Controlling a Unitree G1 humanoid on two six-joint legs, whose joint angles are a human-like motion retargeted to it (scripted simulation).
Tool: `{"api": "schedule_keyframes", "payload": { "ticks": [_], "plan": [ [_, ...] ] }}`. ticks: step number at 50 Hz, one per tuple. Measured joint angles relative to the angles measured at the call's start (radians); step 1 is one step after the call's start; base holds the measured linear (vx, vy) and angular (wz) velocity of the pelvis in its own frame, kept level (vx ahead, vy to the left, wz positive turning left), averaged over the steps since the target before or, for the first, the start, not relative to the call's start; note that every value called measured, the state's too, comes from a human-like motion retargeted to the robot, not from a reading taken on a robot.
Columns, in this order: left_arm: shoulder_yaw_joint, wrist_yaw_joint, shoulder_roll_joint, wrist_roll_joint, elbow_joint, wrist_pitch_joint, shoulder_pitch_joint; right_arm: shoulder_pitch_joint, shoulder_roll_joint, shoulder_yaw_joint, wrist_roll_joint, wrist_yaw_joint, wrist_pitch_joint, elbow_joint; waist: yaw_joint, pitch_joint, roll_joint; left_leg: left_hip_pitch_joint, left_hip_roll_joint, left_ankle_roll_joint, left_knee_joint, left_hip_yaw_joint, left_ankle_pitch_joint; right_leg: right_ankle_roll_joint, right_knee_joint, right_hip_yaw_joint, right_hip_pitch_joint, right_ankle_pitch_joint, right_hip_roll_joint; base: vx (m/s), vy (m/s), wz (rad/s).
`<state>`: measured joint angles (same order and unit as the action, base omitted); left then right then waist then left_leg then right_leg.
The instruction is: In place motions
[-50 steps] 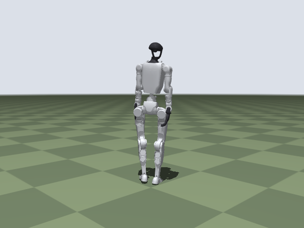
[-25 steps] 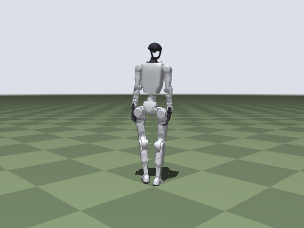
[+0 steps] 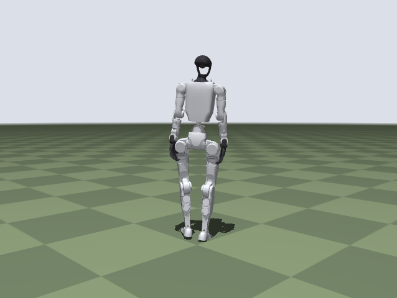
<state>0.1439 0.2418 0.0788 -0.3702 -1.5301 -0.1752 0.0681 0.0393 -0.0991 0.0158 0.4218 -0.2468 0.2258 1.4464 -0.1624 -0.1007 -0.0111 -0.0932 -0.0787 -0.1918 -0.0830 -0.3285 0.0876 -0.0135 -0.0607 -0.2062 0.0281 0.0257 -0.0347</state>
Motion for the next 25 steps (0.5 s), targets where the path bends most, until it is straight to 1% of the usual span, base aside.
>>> {"api": "schedule_keyframes", "payload": {
  "ticks": [4,7,13,15,18,20,23,25],
  "plan": [
    [-0.003,0.01,0.006,-0.009,0.02,0.005,0.0,0.01,-0.002,-0.012,-0.008,-0.003,0.003,0.017,0.009,0.008,0.003,-0.022,0.007,0.004,-0.027,0.014,0.004,0.004,0.002,-0.026,0.001,0.003,-0.004,-0.02,-0.05,0.18],
    [-0.007,0.012,0.01,-0.024,0.051,0.013,-0.002,0.024,-0.005,-0.031,-0.005,-0.011,0.007,0.031,0.02,0.012,0.01,-0.07,0.008,0.004,-0.078,0.038,0.013,0.013,-0.003,-0.066,0.012,0.001,-0.021,-0.11,0.0,0.46],
    [-0.031,-0.035,0.007,-0.027,0.091,0.017,-0.038,0.027,-0.02,-0.061,0.022,-0.015,-0.008,0.034,0.049,0.051,0.034,-0.172,-0.038,-0.055,-0.157,0.109,0.008,0.015,-0.003,-0.2,0.003,-0.017,-0.063,-0.26,0.0,1.38],
    [-0.031,-0.044,0.002,-0.019,0.097,0.019,-0.047,0.019,-0.03,-0.067,0.041,-0.02,-0.01,0.04,0.06,0.057,0.047,-0.181,-0.041,-0.064,-0.148,0.063,0.075,0.013,-0.002,-0.262,-0.004,-0.028,-0.082,-0.33,-0.05,2.27],
    [-0.025,-0.05,0.0,0.001,0.09,0.019,-0.049,0.008,-0.038,-0.06,0.069,-0.022,-0.006,0.047,0.058,0.053,0.039,-0.157,0.02,-0.011,-0.103,-0.126,0.151,0.006,0.007,-0.373,-0.021,-0.048,-0.079,-0.3,-0.06,2.54],
    [-0.022,-0.056,0.006,0.011,0.082,0.016,-0.049,0.001,-0.043,-0.049,0.077,-0.019,-0.006,0.047,0.042,0.05,0.035,-0.145,0.06,0.039,-0.092,-0.249,0.191,-0.003,0.012,-0.454,-0.033,-0.061,-0.082,-0.33,-0.05,2.82],
    [-0.008,-0.062,0.019,0.012,0.062,0.012,-0.048,-0.009,-0.05,-0.031,0.069,-0.021,-0.012,0.042,0.02,0.04,0.041,-0.12,0.133,0.12,-0.116,-0.465,0.187,-0.019,0.018,-0.561,-0.048,-0.079,-0.096,-0.31,-0.03,2.65],
    [0.007,-0.064,0.026,0.016,0.049,0.009,-0.046,-0.013,-0.053,-0.022,0.063,-0.022,-0.013,0.04,0.014,0.034,0.043,-0.107,0.161,0.142,-0.145,-0.536,0.15,-0.029,0.018,-0.608,-0.055,-0.088,-0.1,-0.3,0.0,2.07]
  ]
}}
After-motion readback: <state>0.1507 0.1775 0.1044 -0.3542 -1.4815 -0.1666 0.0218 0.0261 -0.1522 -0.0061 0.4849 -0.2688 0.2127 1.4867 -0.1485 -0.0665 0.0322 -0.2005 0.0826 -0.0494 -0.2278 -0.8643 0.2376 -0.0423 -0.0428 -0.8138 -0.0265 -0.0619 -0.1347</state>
